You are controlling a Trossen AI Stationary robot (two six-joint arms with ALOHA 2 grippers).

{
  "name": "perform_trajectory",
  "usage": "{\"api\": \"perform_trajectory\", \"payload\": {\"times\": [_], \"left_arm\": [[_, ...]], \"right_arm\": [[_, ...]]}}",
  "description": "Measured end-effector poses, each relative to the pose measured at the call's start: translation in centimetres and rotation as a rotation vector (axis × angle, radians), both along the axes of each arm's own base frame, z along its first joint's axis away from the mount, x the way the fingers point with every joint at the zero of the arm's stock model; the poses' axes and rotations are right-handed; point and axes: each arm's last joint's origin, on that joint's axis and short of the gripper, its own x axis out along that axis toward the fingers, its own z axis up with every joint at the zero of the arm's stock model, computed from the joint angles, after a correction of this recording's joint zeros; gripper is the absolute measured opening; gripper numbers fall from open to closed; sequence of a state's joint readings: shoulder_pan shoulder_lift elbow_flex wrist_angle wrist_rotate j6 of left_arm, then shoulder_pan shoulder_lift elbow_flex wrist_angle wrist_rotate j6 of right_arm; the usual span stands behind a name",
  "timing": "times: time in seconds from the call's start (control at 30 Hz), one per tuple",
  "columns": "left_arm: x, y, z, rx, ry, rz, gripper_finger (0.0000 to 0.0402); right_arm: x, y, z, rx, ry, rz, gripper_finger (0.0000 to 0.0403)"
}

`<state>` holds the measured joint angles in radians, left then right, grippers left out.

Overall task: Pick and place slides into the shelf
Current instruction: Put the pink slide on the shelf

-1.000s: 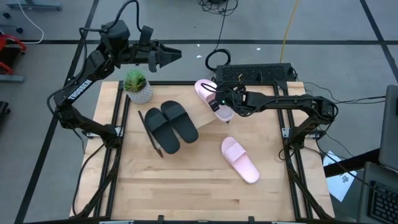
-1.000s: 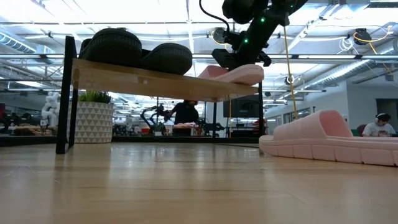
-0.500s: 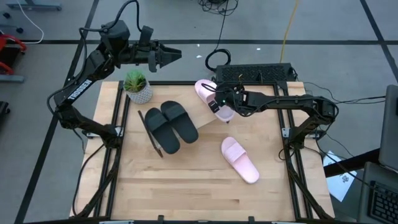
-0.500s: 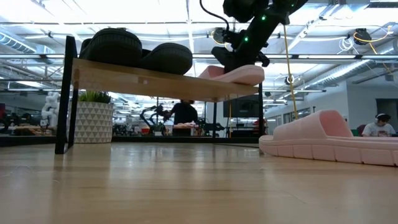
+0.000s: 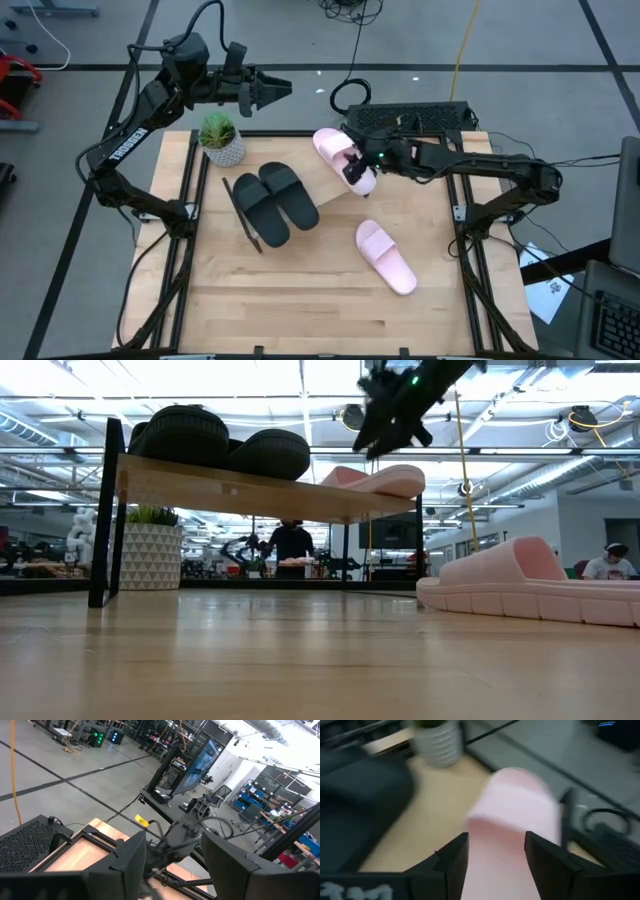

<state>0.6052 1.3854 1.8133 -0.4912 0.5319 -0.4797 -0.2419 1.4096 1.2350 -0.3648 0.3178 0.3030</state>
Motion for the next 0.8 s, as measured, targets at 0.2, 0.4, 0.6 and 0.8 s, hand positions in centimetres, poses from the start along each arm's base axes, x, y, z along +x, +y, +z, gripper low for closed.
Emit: {"api": "perform_trajectory", "payload": {"times": [0.2, 0.4, 0.6, 0.8], "left_arm": [[0.0, 0.0, -0.1, 0.000, 0.005, 0.000, 0.0191], [0.1, -0.1, -0.1, -0.003, 0.005, -0.007, 0.0191], [0.4, -0.6, -0.1, -0.006, 0.010, -0.027, 0.0191], [0.4, -0.7, -0.5, -0.015, 0.040, -0.031, 0.0191]], "right_arm": [[-1.8, 0.8, 2.2, -0.128, 0.003, 0.012, 0.0172], [-2.9, 1.4, 2.5, -0.126, 0.043, 0.009, 0.0169], [-4.3, 4.9, 1.3, 0.088, 0.192, 0.240, 0.0169], [-6.5, 9.5, -0.1, 0.289, 0.438, 0.422, 0.0169]]}}
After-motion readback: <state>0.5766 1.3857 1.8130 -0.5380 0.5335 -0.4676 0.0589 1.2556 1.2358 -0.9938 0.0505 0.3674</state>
